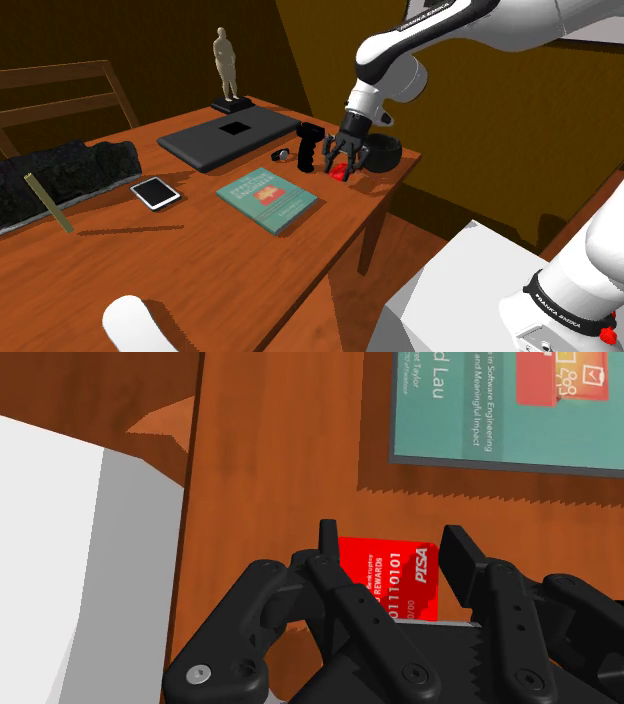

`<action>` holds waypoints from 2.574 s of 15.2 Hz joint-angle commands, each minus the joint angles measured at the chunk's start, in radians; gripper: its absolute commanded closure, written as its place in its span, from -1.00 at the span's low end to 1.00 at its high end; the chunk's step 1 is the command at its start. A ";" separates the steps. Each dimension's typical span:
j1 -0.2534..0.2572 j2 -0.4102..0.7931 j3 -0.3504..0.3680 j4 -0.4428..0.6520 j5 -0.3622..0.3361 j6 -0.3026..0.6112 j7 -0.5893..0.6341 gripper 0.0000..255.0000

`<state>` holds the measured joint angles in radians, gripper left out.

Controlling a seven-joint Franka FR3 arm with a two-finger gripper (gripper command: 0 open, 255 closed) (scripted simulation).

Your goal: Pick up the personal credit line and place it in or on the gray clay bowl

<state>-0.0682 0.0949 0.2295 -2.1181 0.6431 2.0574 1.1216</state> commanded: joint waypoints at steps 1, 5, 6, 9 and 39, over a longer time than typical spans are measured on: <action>-0.003 -0.018 -0.002 0.008 -0.005 -0.024 0.012 1.00; -0.006 -0.043 -0.004 0.032 -0.013 -0.067 0.037 1.00; -0.006 -0.049 -0.005 0.038 -0.015 -0.078 0.043 1.00; -0.008 -0.065 -0.007 0.058 -0.021 -0.111 0.061 1.00; -0.166 -0.072 -0.170 0.173 -0.115 -0.372 -0.121 1.00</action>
<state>-0.2339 0.0214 0.0599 -1.9341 0.5282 1.6760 1.0080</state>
